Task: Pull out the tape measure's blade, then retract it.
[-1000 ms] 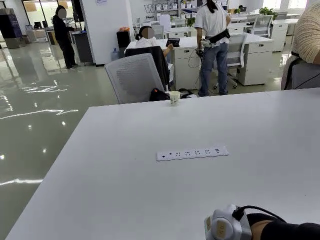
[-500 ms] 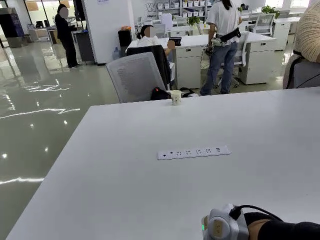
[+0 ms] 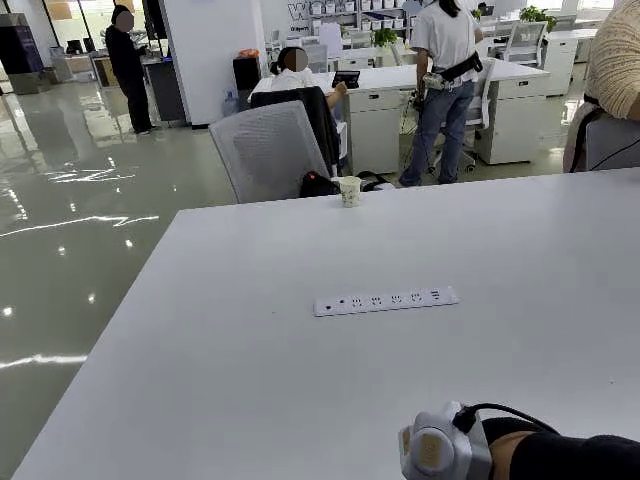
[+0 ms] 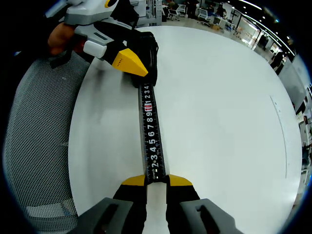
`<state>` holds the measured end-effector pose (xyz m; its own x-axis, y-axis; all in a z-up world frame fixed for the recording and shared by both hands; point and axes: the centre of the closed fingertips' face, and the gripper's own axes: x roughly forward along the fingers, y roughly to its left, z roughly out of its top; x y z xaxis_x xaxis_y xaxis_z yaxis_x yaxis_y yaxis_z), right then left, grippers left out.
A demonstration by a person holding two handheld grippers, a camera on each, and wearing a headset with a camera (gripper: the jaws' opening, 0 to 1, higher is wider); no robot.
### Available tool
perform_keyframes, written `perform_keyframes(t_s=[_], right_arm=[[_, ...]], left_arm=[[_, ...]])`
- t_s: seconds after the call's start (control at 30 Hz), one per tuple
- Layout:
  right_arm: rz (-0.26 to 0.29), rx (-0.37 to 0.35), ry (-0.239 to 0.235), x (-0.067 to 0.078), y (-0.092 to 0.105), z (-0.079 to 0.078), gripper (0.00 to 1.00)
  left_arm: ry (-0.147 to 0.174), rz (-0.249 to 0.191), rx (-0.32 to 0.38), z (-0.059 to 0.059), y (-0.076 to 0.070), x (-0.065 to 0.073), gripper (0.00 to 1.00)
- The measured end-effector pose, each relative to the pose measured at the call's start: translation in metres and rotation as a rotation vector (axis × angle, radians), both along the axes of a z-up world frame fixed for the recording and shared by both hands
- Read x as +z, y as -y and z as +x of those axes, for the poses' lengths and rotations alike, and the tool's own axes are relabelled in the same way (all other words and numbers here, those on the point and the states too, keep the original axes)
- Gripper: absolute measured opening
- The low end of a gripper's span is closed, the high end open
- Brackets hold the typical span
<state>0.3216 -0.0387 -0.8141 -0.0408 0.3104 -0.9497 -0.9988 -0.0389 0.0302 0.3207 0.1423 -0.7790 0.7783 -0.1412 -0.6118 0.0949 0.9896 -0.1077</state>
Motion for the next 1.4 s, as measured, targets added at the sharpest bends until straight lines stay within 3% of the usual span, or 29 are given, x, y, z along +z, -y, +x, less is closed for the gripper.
perform_keyframes(t_s=[1.17,1.4], right_arm=[[0.002,0.000,-0.002,0.000,-0.010,-0.002,0.11],[0.027,-0.004,-0.013,0.000,-0.013,-0.002,0.10]], left_arm=[[-0.002,-0.004,-0.002,-0.001,0.002,0.000,0.59],[-0.005,-0.003,-0.002,-0.001,0.002,-0.001,0.59]])
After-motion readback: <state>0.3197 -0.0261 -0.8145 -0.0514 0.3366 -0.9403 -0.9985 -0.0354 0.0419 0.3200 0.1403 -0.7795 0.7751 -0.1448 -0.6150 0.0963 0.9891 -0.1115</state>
